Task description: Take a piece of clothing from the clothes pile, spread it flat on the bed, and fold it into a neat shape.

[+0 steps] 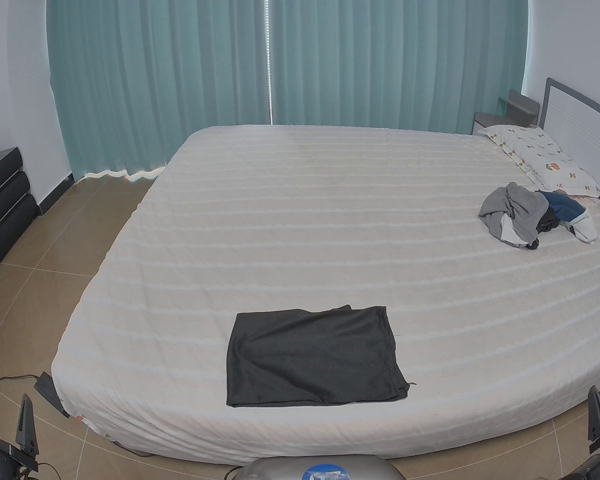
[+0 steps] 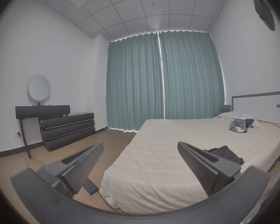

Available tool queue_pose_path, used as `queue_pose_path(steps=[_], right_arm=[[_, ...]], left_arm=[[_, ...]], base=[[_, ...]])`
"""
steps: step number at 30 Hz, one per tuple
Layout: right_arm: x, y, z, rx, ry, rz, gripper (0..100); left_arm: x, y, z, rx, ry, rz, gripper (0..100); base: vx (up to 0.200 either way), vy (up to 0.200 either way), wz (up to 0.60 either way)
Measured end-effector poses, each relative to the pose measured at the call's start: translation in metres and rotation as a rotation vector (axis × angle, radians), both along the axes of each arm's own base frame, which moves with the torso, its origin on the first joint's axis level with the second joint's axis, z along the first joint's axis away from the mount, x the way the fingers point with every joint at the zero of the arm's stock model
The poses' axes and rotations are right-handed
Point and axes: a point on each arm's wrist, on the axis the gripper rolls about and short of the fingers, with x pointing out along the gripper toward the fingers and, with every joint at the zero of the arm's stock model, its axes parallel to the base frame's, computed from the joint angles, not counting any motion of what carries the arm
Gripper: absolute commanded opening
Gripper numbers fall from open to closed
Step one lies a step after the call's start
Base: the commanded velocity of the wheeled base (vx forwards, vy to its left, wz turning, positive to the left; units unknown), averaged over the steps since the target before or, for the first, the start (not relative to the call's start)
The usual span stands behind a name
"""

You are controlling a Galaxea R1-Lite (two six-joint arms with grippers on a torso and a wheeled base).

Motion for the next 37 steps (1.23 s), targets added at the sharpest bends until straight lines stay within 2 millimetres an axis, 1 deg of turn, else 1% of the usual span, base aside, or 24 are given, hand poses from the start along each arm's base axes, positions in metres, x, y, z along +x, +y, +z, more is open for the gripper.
queue_pose_path(steps=[2,5,7,10,26,31,37], right_arm=[[0.000,0.000,0.000,-0.013,0.001,0.005,100],[0.000,0.001,0.000,-0.012,0.006,0.043,100],[0.000,0.002,-0.005,0.005,0.051,0.070,100],[0.001,0.002,-0.011,0.023,0.109,0.083,100],[0.001,0.002,-0.007,0.047,0.066,0.109,100],[0.001,0.002,-0.007,0.047,0.065,0.111,100],[0.001,0.002,-0.007,0.047,0.066,0.113,100]], left_arm=[[0.000,0.000,0.000,0.003,0.001,-0.014,100],[0.000,-0.002,0.000,-0.006,0.002,-0.103,100],[0.001,-0.004,-0.003,-0.015,0.027,-0.190,100],[0.001,-0.005,-0.005,-0.014,0.046,-0.233,100],[0.001,-0.005,-0.006,-0.011,0.060,-0.240,100],[0.001,-0.005,-0.006,-0.056,0.052,-0.210,100],[0.001,-0.005,-0.006,-0.014,0.058,-0.210,100]], base=[[0.000,0.000,0.00],[0.000,0.000,0.00],[0.000,0.000,0.00],[0.000,0.000,0.00],[0.000,0.000,0.00],[0.000,0.000,0.00],[0.000,0.000,0.00]])
